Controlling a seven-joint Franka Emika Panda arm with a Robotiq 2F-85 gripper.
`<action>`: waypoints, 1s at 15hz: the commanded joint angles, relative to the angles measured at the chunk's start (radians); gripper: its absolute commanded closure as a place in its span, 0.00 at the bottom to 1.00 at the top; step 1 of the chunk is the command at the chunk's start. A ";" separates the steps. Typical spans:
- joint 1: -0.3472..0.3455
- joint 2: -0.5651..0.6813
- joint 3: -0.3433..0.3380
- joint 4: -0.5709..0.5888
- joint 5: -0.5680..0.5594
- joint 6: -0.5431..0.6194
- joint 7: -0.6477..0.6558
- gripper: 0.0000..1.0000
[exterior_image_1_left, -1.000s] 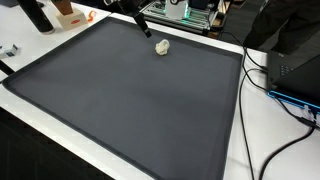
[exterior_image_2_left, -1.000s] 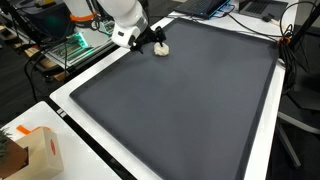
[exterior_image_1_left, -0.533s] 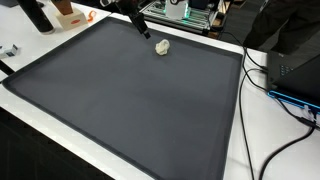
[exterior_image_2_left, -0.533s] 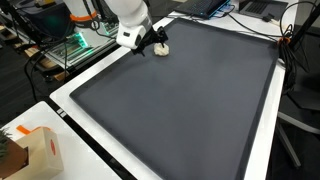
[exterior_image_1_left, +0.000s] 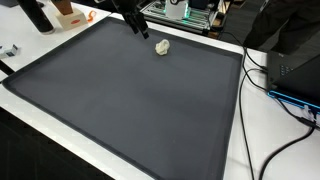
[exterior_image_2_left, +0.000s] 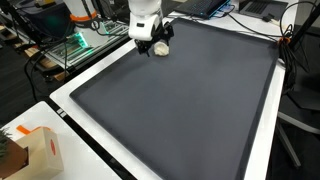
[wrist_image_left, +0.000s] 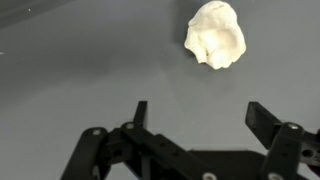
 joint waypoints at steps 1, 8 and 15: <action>0.020 0.009 0.013 0.049 -0.098 -0.018 0.027 0.00; 0.085 0.004 0.052 0.156 -0.298 -0.125 0.115 0.00; 0.189 0.064 0.123 0.310 -0.526 -0.370 0.209 0.00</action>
